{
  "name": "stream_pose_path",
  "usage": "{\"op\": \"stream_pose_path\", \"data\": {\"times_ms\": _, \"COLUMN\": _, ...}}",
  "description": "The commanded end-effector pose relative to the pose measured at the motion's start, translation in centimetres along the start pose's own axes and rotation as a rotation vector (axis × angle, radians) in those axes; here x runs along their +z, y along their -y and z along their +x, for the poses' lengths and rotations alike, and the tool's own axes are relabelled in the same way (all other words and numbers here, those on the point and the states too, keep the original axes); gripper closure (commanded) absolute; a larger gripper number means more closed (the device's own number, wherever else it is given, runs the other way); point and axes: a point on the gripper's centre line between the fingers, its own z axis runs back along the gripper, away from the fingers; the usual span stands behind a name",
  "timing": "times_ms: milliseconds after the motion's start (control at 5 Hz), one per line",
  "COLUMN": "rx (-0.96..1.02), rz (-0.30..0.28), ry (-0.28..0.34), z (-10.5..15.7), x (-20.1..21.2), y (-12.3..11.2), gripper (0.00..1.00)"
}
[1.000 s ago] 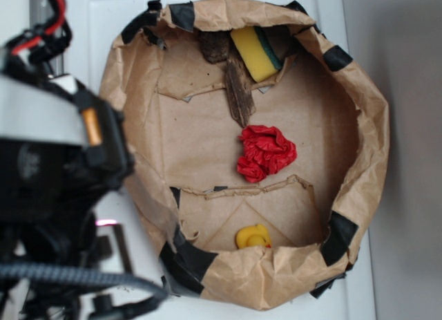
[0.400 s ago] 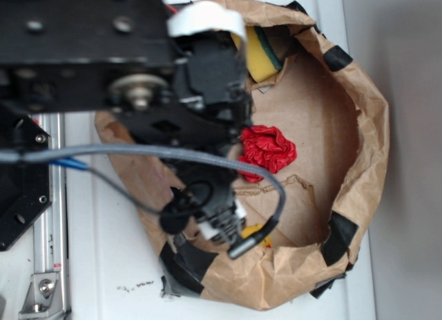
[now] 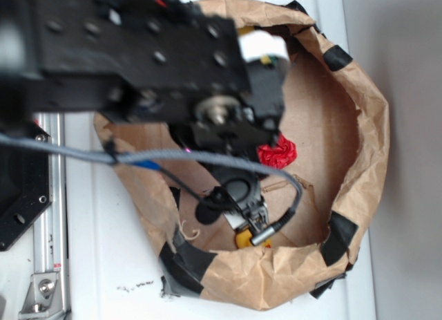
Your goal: Grab the yellow duck.
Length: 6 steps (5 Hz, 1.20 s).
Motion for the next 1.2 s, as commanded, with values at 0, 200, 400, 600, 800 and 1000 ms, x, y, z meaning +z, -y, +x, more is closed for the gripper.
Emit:
{"op": "stream_pose_path", "data": {"times_ms": 0, "rx": -0.003, "rz": -0.023, "ry": 0.034, "z": 0.7, "x": 0.4, "y": 0.1, "gripper": 0.0}}
{"op": "stream_pose_path", "data": {"times_ms": 200, "rx": -0.003, "rz": -0.023, "ry": 0.034, "z": 0.7, "x": 0.4, "y": 0.1, "gripper": 0.0}}
{"op": "stream_pose_path", "data": {"times_ms": 400, "rx": -0.003, "rz": -0.023, "ry": 0.034, "z": 0.7, "x": 0.4, "y": 0.1, "gripper": 0.0}}
{"op": "stream_pose_path", "data": {"times_ms": 600, "rx": -0.003, "rz": -0.023, "ry": 0.034, "z": 0.7, "x": 0.4, "y": 0.1, "gripper": 0.0}}
{"op": "stream_pose_path", "data": {"times_ms": 800, "rx": 0.075, "rz": 0.028, "ry": 0.154, "z": 0.5, "x": -1.7, "y": 0.3, "gripper": 0.0}}
{"op": "stream_pose_path", "data": {"times_ms": 1000, "rx": 0.085, "rz": -0.058, "ry": 0.114, "z": 0.8, "x": -1.8, "y": 0.0, "gripper": 0.0}}
